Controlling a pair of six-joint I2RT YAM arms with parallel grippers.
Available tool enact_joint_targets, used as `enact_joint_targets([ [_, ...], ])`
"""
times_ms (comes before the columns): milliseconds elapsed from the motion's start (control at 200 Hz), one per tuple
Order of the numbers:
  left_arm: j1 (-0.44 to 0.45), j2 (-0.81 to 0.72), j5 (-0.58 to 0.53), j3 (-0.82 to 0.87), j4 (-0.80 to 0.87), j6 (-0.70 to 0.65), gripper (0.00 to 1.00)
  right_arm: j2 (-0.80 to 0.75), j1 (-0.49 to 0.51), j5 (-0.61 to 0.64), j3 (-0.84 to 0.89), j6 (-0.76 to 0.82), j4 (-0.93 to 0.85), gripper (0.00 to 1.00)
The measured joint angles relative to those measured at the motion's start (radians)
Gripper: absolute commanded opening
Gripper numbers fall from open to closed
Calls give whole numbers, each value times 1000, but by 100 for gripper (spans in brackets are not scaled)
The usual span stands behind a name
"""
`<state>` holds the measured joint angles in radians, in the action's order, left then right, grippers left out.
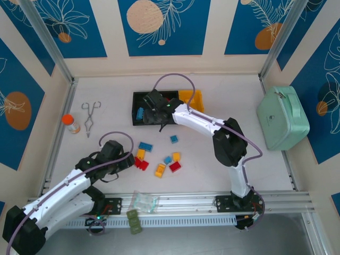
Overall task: Sort the legos into containers by color
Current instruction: Place the lego in the container.
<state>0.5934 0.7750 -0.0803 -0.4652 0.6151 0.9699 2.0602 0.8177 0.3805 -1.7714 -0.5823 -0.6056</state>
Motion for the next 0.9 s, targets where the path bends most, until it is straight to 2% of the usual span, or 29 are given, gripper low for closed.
enact_joint_targets([
  [460,-3,-2,1,5,0,7,67,297,-3,-23,-420,18,-164,62],
  [650,-3,-2,1,5,0,18,67,380,-7,-22,-533,19,-227,65],
  [785,-3,-2,1,5,0,21,67,402,-8,-21,-577,26,-256,75],
  [900,-4,-2,1,5,0,21,67,409,-10,-21,-606,30,-274,79],
])
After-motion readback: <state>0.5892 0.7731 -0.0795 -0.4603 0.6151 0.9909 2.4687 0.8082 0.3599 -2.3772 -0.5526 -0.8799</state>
